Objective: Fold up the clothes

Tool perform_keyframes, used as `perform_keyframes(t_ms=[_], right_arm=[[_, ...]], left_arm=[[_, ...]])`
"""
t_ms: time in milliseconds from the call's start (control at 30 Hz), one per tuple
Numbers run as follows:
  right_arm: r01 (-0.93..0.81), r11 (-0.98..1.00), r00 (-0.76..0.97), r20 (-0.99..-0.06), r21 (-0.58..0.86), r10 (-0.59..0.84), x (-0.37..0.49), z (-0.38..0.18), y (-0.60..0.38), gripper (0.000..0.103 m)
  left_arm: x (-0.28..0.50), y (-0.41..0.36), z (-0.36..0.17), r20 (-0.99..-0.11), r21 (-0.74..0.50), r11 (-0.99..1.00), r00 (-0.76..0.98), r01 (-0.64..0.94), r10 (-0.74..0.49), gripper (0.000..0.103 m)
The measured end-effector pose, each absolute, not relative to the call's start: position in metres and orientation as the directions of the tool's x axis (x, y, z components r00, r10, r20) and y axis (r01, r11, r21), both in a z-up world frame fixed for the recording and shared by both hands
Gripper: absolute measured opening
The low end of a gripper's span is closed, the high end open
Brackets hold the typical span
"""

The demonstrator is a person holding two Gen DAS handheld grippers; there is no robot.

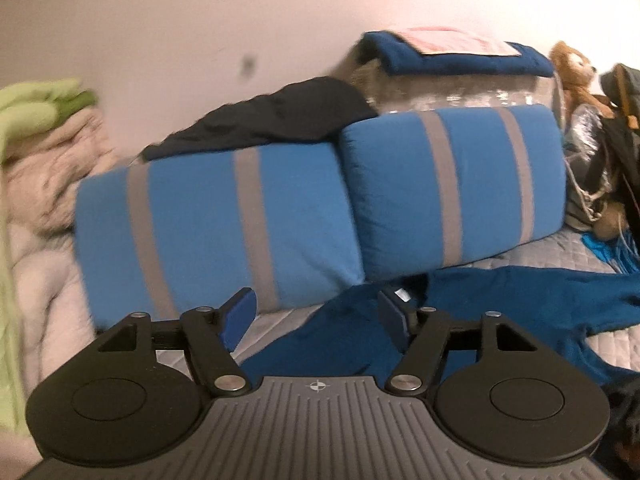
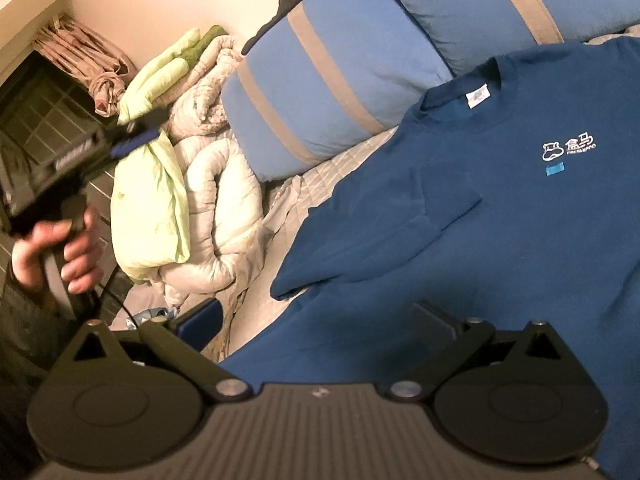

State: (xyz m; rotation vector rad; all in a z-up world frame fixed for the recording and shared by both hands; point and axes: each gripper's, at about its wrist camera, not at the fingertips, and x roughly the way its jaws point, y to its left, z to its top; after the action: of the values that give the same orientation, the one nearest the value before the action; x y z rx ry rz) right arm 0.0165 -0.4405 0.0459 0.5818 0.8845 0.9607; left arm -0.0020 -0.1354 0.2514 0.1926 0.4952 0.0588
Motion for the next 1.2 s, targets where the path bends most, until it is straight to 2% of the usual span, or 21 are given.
perform_keyframes(t_ms=[167,367,533,600,667,767,933,1000,1100,1200], right_arm=[[-0.432,0.471,0.283,-0.381,0.769,0.88,0.017,0.05,-0.447,0.103],[-0.511,0.566,0.321,-0.467,0.648,0.824,0.018,0.102,-0.456,0.103],[-0.644,0.631,0.382,-0.533,0.433,0.755,0.025,0.17,-0.465,0.103],[-0.701,0.633,0.4,-0.555,0.327,0.729,0.032,0.195,-0.466,0.103],[-0.749,0.625,0.431,-0.554,0.22,0.712,0.041,0.216,-0.468,0.103],[-0.783,0.606,0.446,-0.551,0.141,0.705,0.058,0.231,-0.468,0.103],[-0.813,0.581,0.506,-0.54,-0.037,0.673,0.074,0.22,-0.447,0.103],[-0.821,0.561,0.518,-0.549,-0.104,0.656,0.077,0.203,-0.433,0.103],[-0.812,0.509,0.574,-0.557,-0.287,0.601,0.071,0.17,-0.405,0.101],[-0.832,0.429,0.553,-0.584,-0.352,0.594,0.068,0.141,-0.382,0.097]], left_arm=[[-0.046,-0.113,0.271,-0.482,0.15,0.988,0.869,-0.042,0.11,0.067],[-0.082,-0.109,0.302,-0.452,0.171,0.985,0.885,-0.035,0.11,0.069],[-0.088,-0.119,0.323,-0.409,0.139,0.99,0.912,0.028,0.032,0.07],[-0.087,-0.125,0.326,-0.387,0.141,0.988,0.922,0.062,-0.003,0.074],[-0.081,-0.129,0.322,-0.396,0.126,0.989,0.918,0.084,-0.027,0.076],[-0.065,-0.133,0.304,-0.428,0.132,0.985,0.903,0.114,-0.047,0.076],[-0.039,-0.13,0.263,-0.463,0.158,0.977,0.885,0.145,-0.056,0.076],[-0.031,-0.122,0.245,-0.479,0.145,0.978,0.875,0.151,-0.065,0.076],[-0.024,-0.111,0.216,-0.509,0.138,0.98,0.859,0.145,-0.055,0.076],[-0.02,-0.103,0.186,-0.55,0.14,0.981,0.834,0.138,-0.039,0.076]])
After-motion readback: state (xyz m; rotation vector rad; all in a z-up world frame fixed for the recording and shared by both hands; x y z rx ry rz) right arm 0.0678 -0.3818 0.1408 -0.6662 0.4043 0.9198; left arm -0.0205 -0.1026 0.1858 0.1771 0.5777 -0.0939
